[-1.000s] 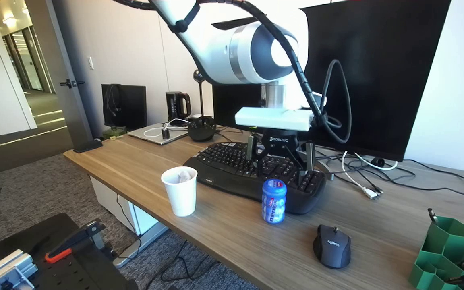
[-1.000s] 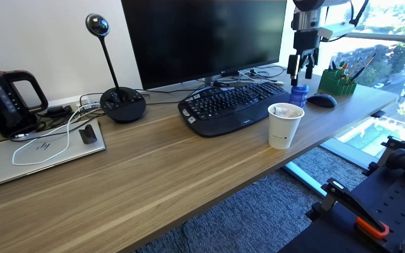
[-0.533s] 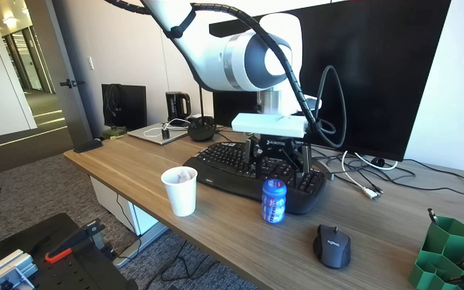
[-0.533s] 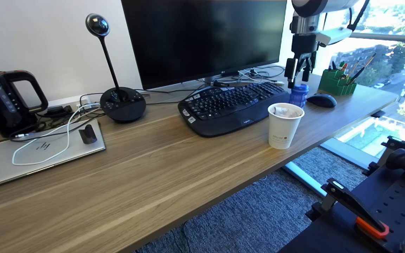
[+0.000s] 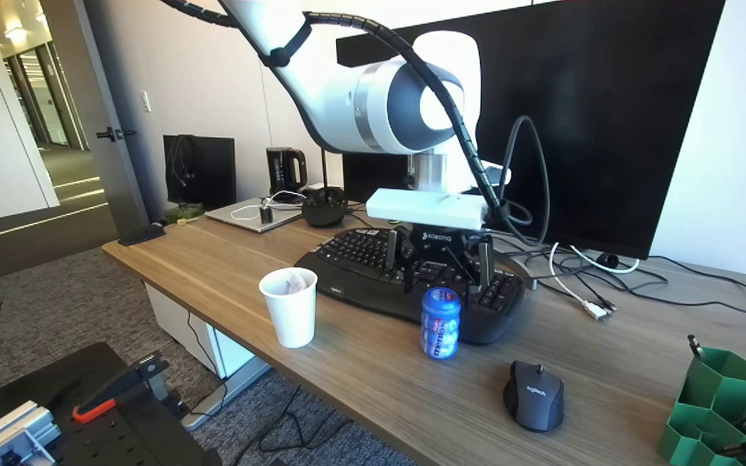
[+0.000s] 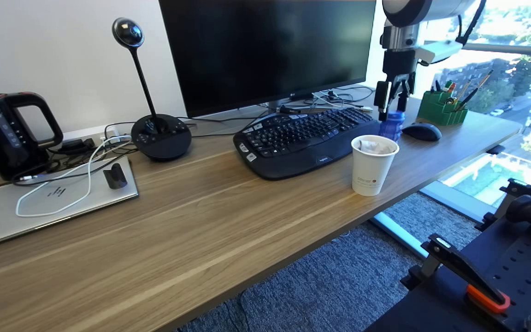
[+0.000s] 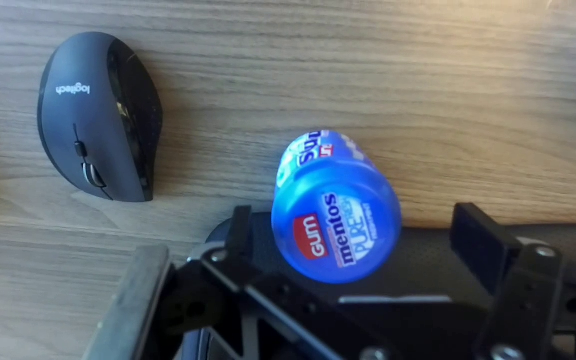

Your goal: Move the bottle to the left

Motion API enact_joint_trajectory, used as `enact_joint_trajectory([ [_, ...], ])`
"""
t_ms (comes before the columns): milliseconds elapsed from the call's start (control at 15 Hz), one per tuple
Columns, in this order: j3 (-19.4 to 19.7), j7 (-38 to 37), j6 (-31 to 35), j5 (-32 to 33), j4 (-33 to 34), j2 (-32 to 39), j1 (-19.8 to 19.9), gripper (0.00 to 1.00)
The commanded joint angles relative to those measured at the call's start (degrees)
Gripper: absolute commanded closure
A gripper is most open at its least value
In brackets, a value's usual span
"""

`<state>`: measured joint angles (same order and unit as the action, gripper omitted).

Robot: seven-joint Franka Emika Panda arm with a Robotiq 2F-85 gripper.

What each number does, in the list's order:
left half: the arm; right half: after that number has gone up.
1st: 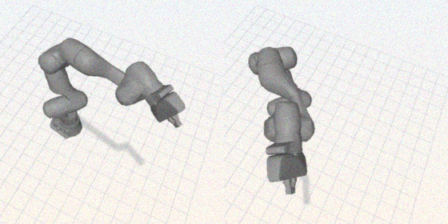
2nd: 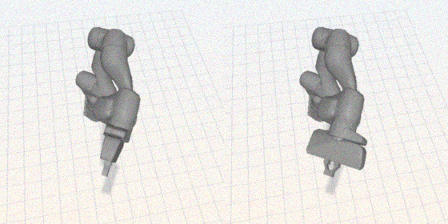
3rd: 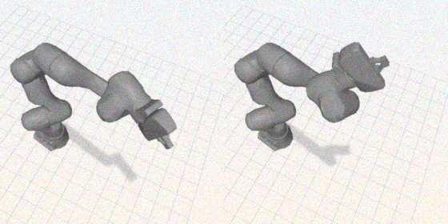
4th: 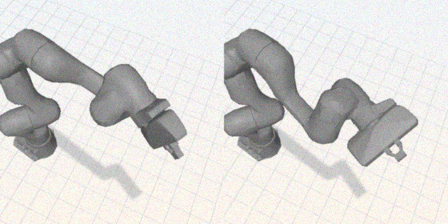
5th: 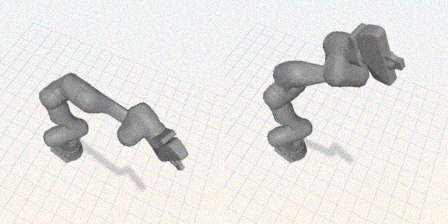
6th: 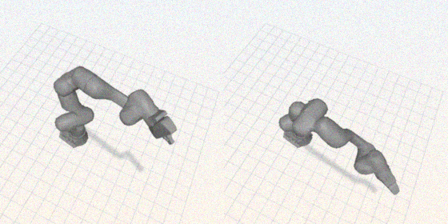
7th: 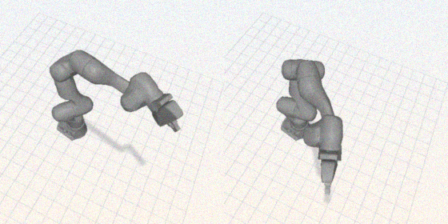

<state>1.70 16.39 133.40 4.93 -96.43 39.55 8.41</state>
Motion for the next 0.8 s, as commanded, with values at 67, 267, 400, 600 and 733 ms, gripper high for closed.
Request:
enact_joint_trajectory([
  [67, -0.3, 0.1, -0.1, -0.3, -1.6, -1.6, 0.4, 0.07],
  [267, -0.3, 0.1, -0.4, -0.5, -1.4, -1.5, 0.6, 0.42],
  [400, -0.3, 0.1, -0.6, -0.6, -1.4, -1.5, 0.8, 0.58],
  [600, -0.3, 0.2, -0.7, -0.8, -1.4, -1.5, 0.9, 0.66],
  [733, -0.4, 0.3, -0.8, -0.8, -1.4, -1.6, 0.9, 0.66],
])
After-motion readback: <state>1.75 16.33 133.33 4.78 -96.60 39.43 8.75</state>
